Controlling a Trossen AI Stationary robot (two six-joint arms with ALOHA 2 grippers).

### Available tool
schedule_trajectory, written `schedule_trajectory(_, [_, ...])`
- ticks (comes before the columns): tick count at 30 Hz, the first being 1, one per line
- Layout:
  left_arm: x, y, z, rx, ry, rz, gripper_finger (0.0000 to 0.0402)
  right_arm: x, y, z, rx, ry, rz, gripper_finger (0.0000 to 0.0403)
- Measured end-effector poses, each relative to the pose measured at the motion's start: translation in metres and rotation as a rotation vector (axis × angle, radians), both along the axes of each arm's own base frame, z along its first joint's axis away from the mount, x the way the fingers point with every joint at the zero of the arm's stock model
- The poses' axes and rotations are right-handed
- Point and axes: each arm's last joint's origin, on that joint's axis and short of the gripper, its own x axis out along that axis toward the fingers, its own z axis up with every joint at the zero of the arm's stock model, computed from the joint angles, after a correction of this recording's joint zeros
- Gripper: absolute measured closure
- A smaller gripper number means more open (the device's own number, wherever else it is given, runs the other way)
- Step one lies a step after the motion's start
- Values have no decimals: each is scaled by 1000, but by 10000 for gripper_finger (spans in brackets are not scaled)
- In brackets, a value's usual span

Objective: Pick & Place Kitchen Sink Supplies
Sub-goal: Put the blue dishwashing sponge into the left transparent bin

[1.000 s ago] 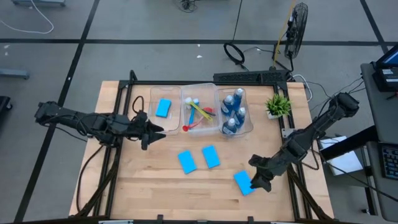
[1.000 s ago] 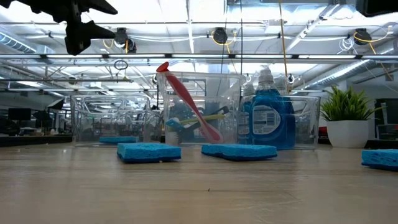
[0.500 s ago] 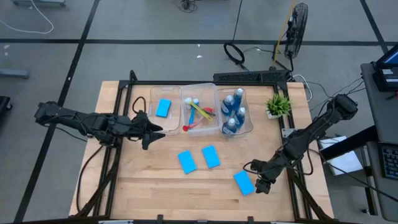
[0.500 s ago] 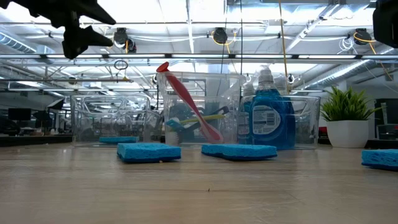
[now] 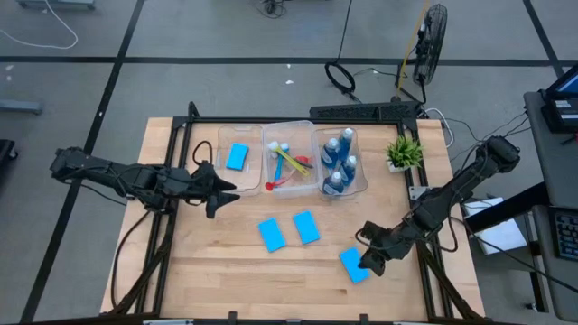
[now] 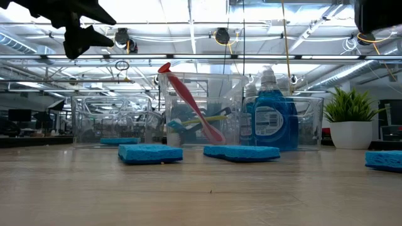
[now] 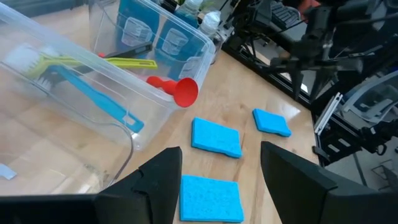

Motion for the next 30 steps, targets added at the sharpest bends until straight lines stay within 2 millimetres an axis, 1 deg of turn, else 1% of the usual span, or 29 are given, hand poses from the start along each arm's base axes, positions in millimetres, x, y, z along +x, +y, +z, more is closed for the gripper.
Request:
schedule_trajectory(2, [0,0,0,5,1,-2,183,4,1,13,-41,-44,-8,259])
schedule_trajectory(5, [0,0,0,7,5,-3,183,9,3,43,-147,-74,-5,259])
schedule_trajectory(10, [0,0,-1,8,9,-4,183,16,5,81,-331,31,-12,259])
schedule_trajectory(12, [0,0,-1,9,14,-5,183,19,8,86,-384,91,-6,259])
schedule_trajectory(15, [-1,0,-3,11,33,-5,183,30,17,83,-427,165,0,259])
schedule_trajectory(19, [-2,0,-4,7,45,-2,183,41,25,60,-418,340,9,259])
schedule_trajectory(23, [-2,0,-4,10,45,-4,183,41,23,39,-421,582,1,259])
schedule_trajectory(25, [-2,0,-4,10,45,-4,183,40,21,34,-438,659,-6,259])
schedule_trajectory(28, [-2,0,-4,10,50,-3,183,42,18,33,-444,664,-10,259])
schedule_trajectory(30, [-2,0,-4,9,50,-3,183,44,19,32,-453,633,-1,259])
